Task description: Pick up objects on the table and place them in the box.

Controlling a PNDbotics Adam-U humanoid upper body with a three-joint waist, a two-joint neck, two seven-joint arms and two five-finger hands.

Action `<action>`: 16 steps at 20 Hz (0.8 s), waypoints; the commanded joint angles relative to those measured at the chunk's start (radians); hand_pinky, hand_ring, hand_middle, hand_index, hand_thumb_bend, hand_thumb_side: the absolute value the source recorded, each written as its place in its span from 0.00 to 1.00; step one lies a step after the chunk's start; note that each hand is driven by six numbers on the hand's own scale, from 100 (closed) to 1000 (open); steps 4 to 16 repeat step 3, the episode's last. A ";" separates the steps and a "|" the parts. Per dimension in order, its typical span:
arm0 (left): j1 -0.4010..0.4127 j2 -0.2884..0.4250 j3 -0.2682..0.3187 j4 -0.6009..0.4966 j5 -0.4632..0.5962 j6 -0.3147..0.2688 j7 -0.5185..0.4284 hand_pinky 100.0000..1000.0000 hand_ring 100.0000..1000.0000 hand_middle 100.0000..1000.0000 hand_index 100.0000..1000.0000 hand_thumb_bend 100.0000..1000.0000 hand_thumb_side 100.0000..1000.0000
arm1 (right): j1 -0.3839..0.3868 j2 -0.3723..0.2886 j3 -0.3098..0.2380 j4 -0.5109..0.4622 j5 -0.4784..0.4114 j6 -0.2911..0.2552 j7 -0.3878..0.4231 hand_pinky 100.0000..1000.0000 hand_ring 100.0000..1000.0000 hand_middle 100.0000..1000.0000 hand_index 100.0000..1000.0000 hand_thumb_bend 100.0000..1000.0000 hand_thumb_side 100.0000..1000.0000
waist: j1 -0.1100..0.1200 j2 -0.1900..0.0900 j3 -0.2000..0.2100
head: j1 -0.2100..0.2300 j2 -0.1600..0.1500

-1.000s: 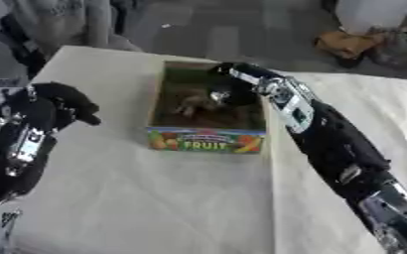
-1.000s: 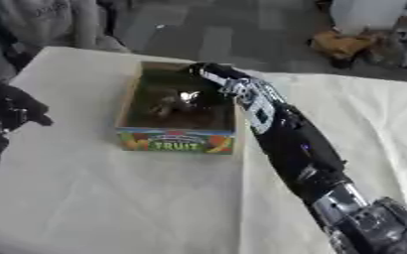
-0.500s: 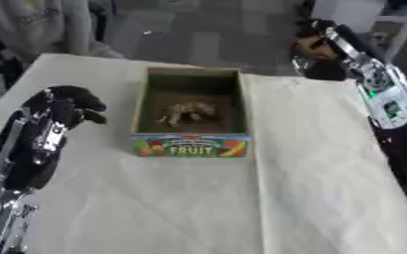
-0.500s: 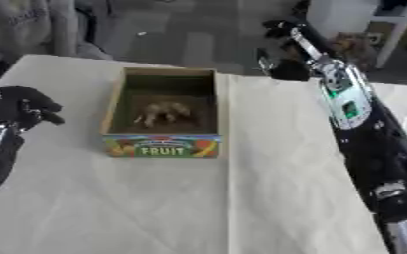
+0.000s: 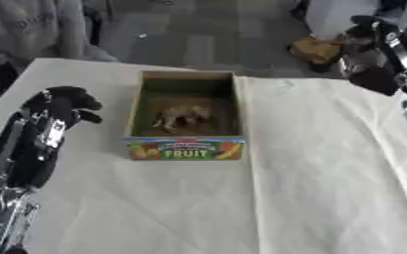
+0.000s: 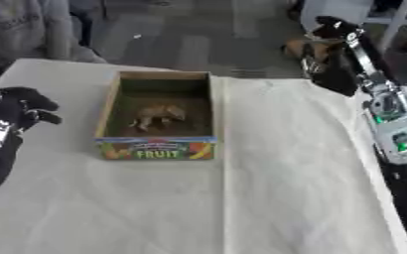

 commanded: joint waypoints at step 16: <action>-0.006 0.022 0.015 -0.005 -0.005 -0.001 0.009 0.57 0.63 0.55 0.68 0.00 0.46 | 0.011 -0.054 0.011 -0.088 -0.102 0.060 -0.041 0.63 0.77 0.66 0.88 0.00 0.45 | 0.000 -0.010 -0.007 | 0.006 -0.014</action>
